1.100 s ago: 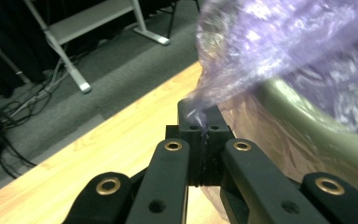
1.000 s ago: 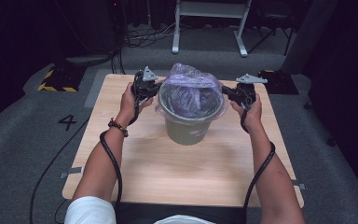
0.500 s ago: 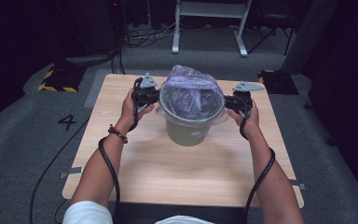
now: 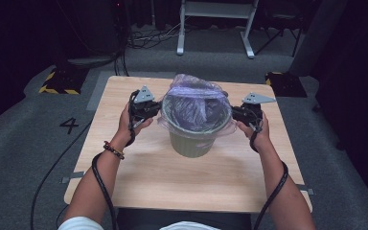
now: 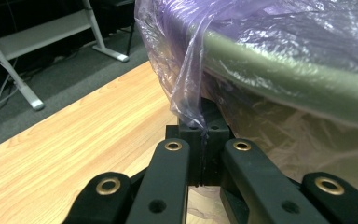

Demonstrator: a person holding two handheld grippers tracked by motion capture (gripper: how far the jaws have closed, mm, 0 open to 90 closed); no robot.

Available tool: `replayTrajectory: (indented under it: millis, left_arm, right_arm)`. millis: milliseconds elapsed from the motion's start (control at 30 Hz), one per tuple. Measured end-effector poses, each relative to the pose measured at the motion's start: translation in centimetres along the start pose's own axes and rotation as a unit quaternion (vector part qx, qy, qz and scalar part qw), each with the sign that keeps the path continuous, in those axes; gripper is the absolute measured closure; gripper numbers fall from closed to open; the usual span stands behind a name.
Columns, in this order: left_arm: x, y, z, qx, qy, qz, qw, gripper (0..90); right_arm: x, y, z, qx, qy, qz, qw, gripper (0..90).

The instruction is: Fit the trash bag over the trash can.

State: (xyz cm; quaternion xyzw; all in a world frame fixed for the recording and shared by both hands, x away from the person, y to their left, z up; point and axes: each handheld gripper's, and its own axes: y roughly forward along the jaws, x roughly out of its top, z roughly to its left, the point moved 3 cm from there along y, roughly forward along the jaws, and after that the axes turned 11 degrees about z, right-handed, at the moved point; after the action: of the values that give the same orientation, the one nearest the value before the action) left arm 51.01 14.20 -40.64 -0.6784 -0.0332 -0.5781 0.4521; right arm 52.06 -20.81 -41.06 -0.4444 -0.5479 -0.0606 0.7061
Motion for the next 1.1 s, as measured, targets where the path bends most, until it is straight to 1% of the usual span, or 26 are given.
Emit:
replayTrajectory:
  millis: [67, 100, 167, 200, 267, 333, 367, 467, 500, 533, 567, 600, 633, 667, 700, 733, 800, 867, 933, 967, 1000, 1033, 1067, 1100]
  left_arm:
    - [-0.3, -0.5, 0.0, 0.005, 0.001, -0.003, 1.0, 89.4]
    - [-0.3, -0.8, 0.1, 0.011, -0.002, -0.006, 0.9999, 88.3]
    - [-0.5, -1.5, 0.4, 0.026, -0.01, -0.008, 0.9996, 81.0]
    - [-0.5, -1.9, 0.6, 0.031, -0.009, -0.011, 0.9994, 77.9]
    - [-0.4, -2.7, 0.9, 0.054, -0.014, -0.014, 0.9983, 65.5]
    - [-0.3, -3.6, 1.2, 0.062, -0.018, -0.026, 0.9976, 56.4]
    - [-0.2, -4.1, 1.3, 0.069, -0.017, -0.032, 0.997, 51.0]
    - [0.2, -5.4, 1.2, 0.085, -0.003, -0.04, 0.9956, 42.2]
    - [0.4, -5.8, 1.2, 0.092, 0.0, -0.041, 0.9949, 40.2]
    - [0.5, -6.1, 1.1, 0.091, 0.003, -0.044, 0.9949, 39.3]
    - [0.7, -6.5, 1.0, 0.083, 0.005, -0.05, 0.9953, 37.1]
    - [0.8, -6.8, 0.9, 0.082, 0.008, -0.054, 0.9951, 35.1]
    - [1.0, -7.0, 0.8, 0.08, 0.01, -0.056, 0.9952, 35.1]
    - [1.2, -7.1, 0.6, 0.073, 0.017, -0.056, 0.9957, 35.1]
    - [1.4, -7.1, 0.4, 0.071, 0.026, -0.055, 0.9956, 34.3]
    - [1.7, -7.0, 0.1, 0.07, 0.034, -0.052, 0.9956, 33.8]
    - [2.3, -6.6, -0.2, 0.062, 0.048, -0.046, 0.9959, 33.3]
    - [2.9, -6.1, -0.4, 0.058, 0.055, -0.04, 0.996, 32.9]
    - [3.5, -5.6, -0.4, 0.053, 0.06, -0.035, 0.9962, 32.6]
    - [3.8, -5.3, -0.3, 0.049, 0.059, -0.034, 0.9964, 32.5]
    - [4.2, -4.9, -0.2, 0.052, 0.061, -0.026, 0.9964, 32.5]
    - [4.4, -4.7, -0.1, 0.054, 0.061, -0.024, 0.9964, 32.5]
    - [4.7, -4.5, 0.0, 0.052, 0.06, -0.025, 0.9966, 33.7]
    - [4.9, -4.3, 0.1, 0.048, 0.057, -0.027, 0.9968, 37.9]
  right_arm:
    - [-0.3, -0.4, 0.0, -0.003, 0.0, -0.003, 1.0, 89.7]
    - [-0.4, -0.7, -0.1, -0.007, 0.0, -0.004, 1.0, 89.7]
    - [-0.5, -1.3, -0.3, -0.016, 0.0, -0.008, 0.9998, 89.2]
    - [-0.6, -1.6, -0.4, -0.022, 0.0, -0.01, 0.9997, 88.9]
    - [-0.5, -2.3, -0.6, -0.031, 0.001, -0.016, 0.9994, 87.5]
    - [-0.3, -3.0, -0.8, -0.043, -0.005, -0.019, 0.9989, 83.7]
    - [-0.3, -3.3, -0.9, -0.049, -0.007, -0.022, 0.9985, 82.1]
    - [0.1, -4.3, -1.1, -0.064, -0.007, -0.033, 0.9974, 74.2]
    - [0.3, -4.6, -1.1, -0.065, -0.006, -0.037, 0.9972, 74.1]
    - [0.4, -4.9, -1.1, -0.064, -0.008, -0.038, 0.9972, 73.3]
    - [0.6, -5.1, -1.1, -0.065, -0.011, -0.04, 0.997, 71.3]
    - [0.8, -5.3, -1.0, -0.067, -0.012, -0.041, 0.9968, 68.1]
    - [0.9, -5.5, -1.0, -0.067, -0.011, -0.043, 0.9967, 66.3]
    - [1.1, -5.6, -0.9, -0.068, -0.011, -0.045, 0.9966, 63.7]
    - [1.3, -5.6, -0.9, -0.069, -0.013, -0.045, 0.9965, 60.8]
    - [1.5, -5.6, -0.8, -0.069, -0.014, -0.044, 0.9965, 59.9]
    - [2.0, -5.4, -0.7, -0.063, -0.021, -0.044, 0.9968, 54.3]
    - [2.5, -5.2, -0.5, -0.057, -0.023, -0.046, 0.9971, 47.6]
    - [3.1, -5.1, -0.4, -0.05, -0.021, -0.051, 0.9973, 42.5]
    - [3.4, -5.0, -0.3, -0.045, -0.02, -0.05, 0.9975, 40.4]
    - [3.6, -4.8, -0.2, -0.04, -0.021, -0.052, 0.9976, 37.4]
    - [4.0, -4.6, -0.1, -0.034, -0.021, -0.05, 0.9979, 35.6]
    - [4.1, -4.5, 0.0, -0.03, -0.023, -0.048, 0.9981, 35.1]
    - [4.4, -4.4, 0.1, -0.024, -0.029, -0.047, 0.9982, 34.6]
